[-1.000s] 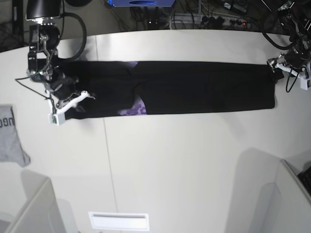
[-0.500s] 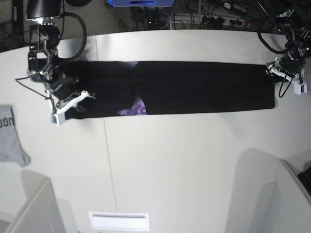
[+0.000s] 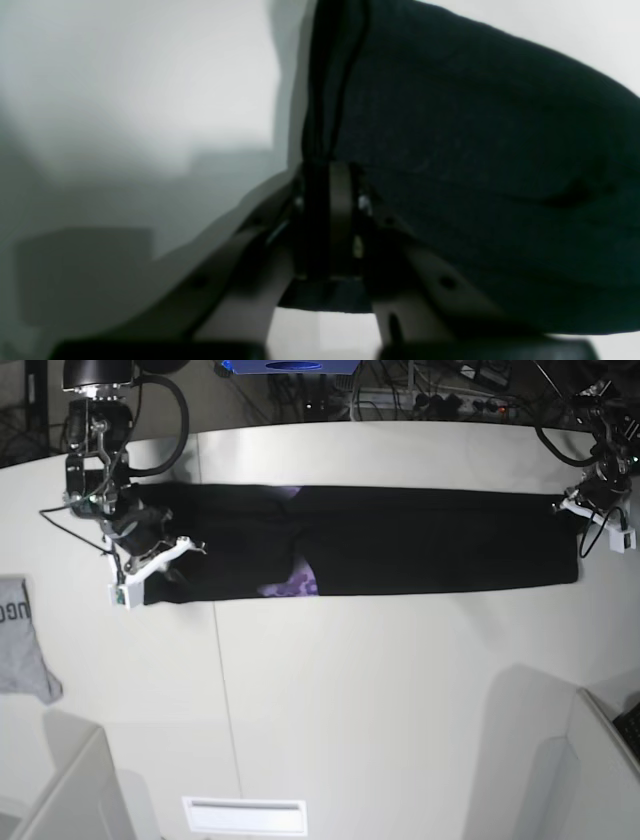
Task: Fold the T-shirt properly
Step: 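Fold the strip end held by the left gripper toward the right gripper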
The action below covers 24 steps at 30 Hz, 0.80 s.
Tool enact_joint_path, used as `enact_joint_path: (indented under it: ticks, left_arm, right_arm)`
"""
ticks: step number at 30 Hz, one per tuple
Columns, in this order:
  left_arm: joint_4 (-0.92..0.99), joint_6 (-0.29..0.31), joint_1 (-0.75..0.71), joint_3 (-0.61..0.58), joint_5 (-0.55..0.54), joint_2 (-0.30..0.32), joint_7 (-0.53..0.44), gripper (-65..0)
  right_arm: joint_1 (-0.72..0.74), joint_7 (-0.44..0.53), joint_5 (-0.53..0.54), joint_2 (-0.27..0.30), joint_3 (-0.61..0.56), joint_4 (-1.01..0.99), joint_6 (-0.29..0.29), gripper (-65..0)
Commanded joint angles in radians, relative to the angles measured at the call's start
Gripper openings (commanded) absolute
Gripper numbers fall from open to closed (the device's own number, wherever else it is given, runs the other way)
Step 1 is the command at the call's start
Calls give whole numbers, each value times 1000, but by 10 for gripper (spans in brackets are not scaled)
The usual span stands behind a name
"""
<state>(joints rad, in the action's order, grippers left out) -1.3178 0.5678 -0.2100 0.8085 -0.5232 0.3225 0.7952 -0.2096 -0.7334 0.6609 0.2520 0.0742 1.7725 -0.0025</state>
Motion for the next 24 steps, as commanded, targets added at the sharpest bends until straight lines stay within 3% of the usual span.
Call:
enact_joint_path:
  ticks: [1, 5, 9, 18, 24]
  left_arm:
    - [-13, -9, -18, 9, -1, 43, -24, -650]
    - [-45, -10, -39, 12, -1, 82, -41, -650]
    - [-153, -12, -91, 45, -1, 76, -41, -650]
    - [-461, -12, -180, 41, -1, -33, -35, -650]
    - [-592, -13, -233, -128, 1, -44, -33, -650]
  right_arm:
    - [11, 21, 9, 7, 5, 28, 5, -650]
    - [5, 27, 9, 5, 8, 31, 5, -650]
    - [3, 27, 12, 4, 8, 31, 5, -650]
    - [6, 27, 9, -21, 17, 23, 3, -650]
    - [8, 27, 9, -21, 17, 23, 3, -650]
